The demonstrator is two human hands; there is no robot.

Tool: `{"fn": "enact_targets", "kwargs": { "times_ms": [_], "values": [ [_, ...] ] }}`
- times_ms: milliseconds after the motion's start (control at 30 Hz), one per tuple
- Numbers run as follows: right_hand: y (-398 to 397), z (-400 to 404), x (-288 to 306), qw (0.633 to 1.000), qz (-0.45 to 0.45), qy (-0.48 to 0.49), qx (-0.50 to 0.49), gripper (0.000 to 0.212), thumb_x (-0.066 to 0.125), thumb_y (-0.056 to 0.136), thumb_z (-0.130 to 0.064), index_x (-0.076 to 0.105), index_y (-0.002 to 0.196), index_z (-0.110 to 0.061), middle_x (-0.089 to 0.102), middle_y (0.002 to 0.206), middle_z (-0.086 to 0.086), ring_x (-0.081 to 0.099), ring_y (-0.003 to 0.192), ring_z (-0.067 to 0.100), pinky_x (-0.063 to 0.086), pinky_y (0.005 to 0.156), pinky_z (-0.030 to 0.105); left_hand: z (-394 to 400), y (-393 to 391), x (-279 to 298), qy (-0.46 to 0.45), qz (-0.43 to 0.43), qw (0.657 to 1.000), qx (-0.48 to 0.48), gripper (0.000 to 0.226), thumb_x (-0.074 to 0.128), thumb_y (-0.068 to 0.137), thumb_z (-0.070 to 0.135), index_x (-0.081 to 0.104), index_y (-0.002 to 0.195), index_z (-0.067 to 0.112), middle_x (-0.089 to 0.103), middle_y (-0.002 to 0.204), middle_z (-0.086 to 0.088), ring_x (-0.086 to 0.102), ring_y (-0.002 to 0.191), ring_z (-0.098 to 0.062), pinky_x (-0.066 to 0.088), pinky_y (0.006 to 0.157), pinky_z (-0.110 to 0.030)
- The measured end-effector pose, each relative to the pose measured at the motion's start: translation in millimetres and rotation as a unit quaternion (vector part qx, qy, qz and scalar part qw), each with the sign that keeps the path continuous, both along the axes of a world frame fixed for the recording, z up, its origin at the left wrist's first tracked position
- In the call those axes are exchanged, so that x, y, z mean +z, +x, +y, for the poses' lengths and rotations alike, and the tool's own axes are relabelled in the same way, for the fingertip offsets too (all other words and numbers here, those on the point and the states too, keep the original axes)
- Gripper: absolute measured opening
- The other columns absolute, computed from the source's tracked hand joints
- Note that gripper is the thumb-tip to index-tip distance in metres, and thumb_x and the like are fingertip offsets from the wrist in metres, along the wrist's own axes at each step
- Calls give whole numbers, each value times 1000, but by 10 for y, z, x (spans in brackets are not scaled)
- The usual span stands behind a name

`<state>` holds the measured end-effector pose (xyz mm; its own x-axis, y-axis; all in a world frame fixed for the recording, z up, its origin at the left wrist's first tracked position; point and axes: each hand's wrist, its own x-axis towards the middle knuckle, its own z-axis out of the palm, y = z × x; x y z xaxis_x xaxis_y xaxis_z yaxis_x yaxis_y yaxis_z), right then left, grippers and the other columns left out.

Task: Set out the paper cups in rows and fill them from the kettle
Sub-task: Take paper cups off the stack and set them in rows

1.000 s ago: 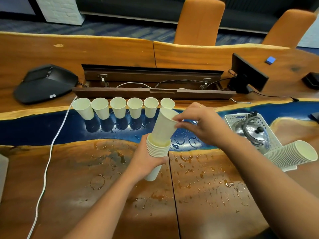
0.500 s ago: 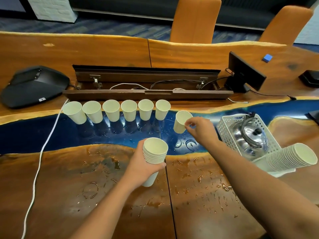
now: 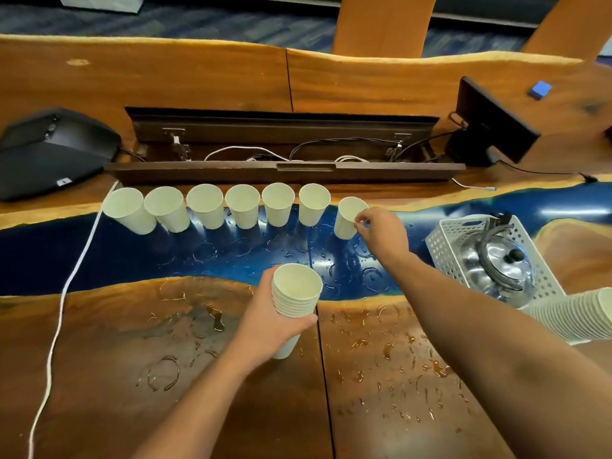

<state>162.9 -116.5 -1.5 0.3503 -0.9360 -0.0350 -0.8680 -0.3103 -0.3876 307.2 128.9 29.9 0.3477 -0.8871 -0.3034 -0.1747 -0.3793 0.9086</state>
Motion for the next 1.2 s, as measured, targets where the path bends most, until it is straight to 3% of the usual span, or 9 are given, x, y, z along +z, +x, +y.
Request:
{"fn": "enact_targets", "kwargs": {
  "times_ms": [300,500,800,900,1033,1200],
  "values": [
    [104,-182,-100,1000,12,-6,6,23,68,93,-22,71,115,-19,66,122,6,64,102,25,52,94,37,-110,-45,-101,26,-4,999,-22,86,91,66,28,32,125,47,49,116,27,49,108,7,37,78,-8],
    [138,-308,-98,1000,24,0,12,23,68,93,-21,71,116,-19,66,123,5,64,100,24,52,88,32,-129,-33,-89,33,-16,999,-25,87,91,67,27,30,127,45,47,115,27,50,108,4,37,74,-6],
    [64,-301,-36,999,6,-11,33,37,74,88,-24,67,124,-25,64,130,1,64,106,23,55,89,38,-71,-39,-93,23,-7,999,-21,81,92,65,29,35,119,51,50,115,25,50,108,4,40,80,-11],
    [16,-325,-24,999,7,-19,37,36,74,87,-23,68,122,-23,64,129,1,64,104,22,56,87,36,-49,-56,-88,19,-7,1000,-24,82,92,65,29,34,116,56,50,115,26,51,109,4,41,81,-11],
    [-1,-354,-32,999,33,1,37,29,72,89,-18,72,118,-19,66,125,3,64,102,24,53,90,36,-14,-61,-97,17,-7,1000,-25,84,92,64,30,35,120,54,51,117,22,52,111,-2,46,90,-23],
    [51,-387,-18,999,22,12,25,24,67,93,-17,73,117,-15,68,123,6,65,101,26,54,90,38,16,-41,-93,12,-13,1000,-23,84,92,63,31,34,119,56,51,116,24,51,111,3,43,86,-15]
  ]
}}
